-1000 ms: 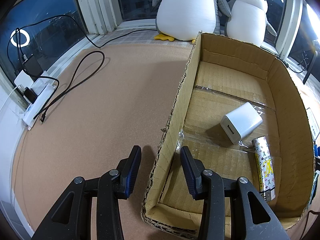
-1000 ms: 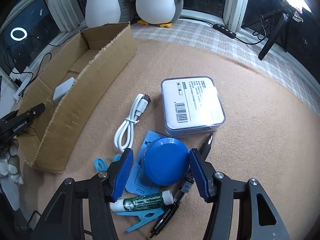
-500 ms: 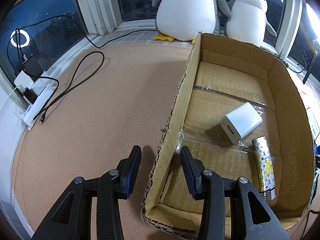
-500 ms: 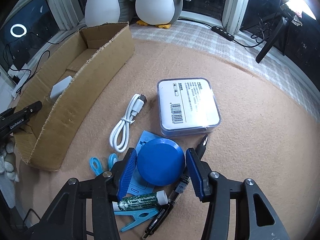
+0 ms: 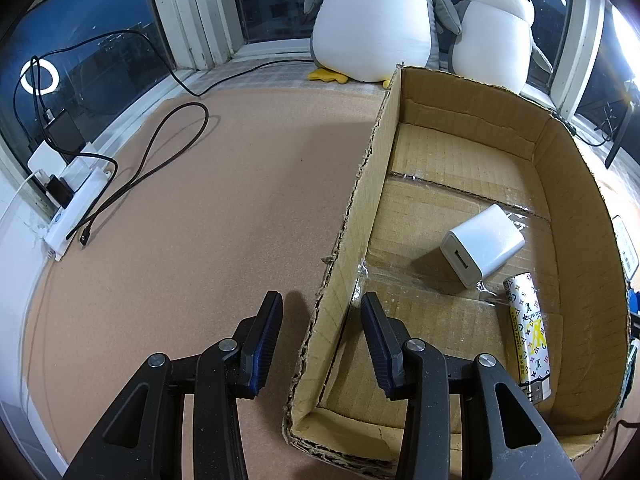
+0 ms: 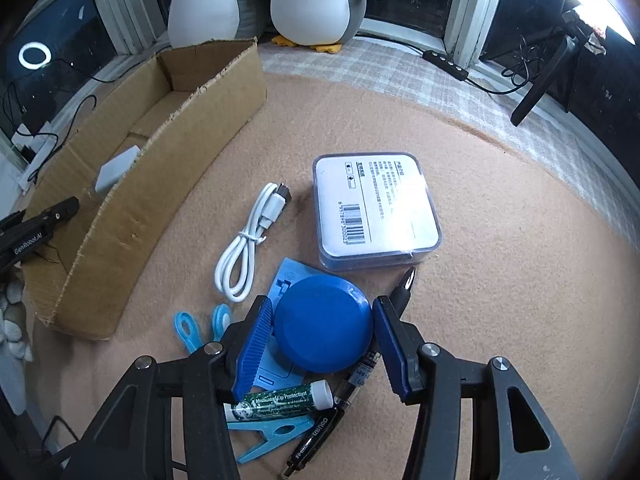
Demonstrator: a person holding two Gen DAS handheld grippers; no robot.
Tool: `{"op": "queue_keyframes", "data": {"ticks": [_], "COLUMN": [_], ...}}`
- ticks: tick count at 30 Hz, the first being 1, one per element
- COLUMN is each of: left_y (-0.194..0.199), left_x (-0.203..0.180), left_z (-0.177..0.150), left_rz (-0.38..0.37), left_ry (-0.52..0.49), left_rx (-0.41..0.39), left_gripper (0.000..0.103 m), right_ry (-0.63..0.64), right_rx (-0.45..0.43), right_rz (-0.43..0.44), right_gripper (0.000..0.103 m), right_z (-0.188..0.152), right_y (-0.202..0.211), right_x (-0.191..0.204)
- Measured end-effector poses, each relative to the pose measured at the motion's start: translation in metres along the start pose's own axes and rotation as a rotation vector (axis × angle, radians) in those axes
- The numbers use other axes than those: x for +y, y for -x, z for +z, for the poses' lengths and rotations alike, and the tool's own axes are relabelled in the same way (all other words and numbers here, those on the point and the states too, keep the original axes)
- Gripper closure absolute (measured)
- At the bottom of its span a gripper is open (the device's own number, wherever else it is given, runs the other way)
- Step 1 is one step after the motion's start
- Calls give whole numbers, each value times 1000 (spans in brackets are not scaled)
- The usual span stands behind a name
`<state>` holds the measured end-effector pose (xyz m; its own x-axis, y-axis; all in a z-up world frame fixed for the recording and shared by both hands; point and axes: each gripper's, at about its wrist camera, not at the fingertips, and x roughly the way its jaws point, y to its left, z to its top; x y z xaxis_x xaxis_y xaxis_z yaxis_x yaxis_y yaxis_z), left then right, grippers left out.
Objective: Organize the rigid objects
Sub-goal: 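Move the right tool to the blue round tin and close on it, then carry the blue tin into the box and open the right tool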
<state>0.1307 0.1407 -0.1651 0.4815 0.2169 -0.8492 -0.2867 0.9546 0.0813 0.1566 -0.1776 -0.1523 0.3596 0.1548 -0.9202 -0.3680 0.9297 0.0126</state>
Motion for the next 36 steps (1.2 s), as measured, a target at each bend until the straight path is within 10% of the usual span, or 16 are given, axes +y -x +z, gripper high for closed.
{"op": "queue_keyframes", "data": {"ticks": [20,36], "left_y": [0,0], "left_x": [1,1], "left_z": [-1,0], "left_rz": [-5,-9], "left_ry": [1,3], "left_rx": [0,1], "left_gripper": [59,59], "right_ry": [-9,90], "right_rx": [-69,-159], "right_rz": [47,218], "right_gripper": [57,57], "right_z": [4,42], "right_y": [32,60], "right_x": [8,101]}}
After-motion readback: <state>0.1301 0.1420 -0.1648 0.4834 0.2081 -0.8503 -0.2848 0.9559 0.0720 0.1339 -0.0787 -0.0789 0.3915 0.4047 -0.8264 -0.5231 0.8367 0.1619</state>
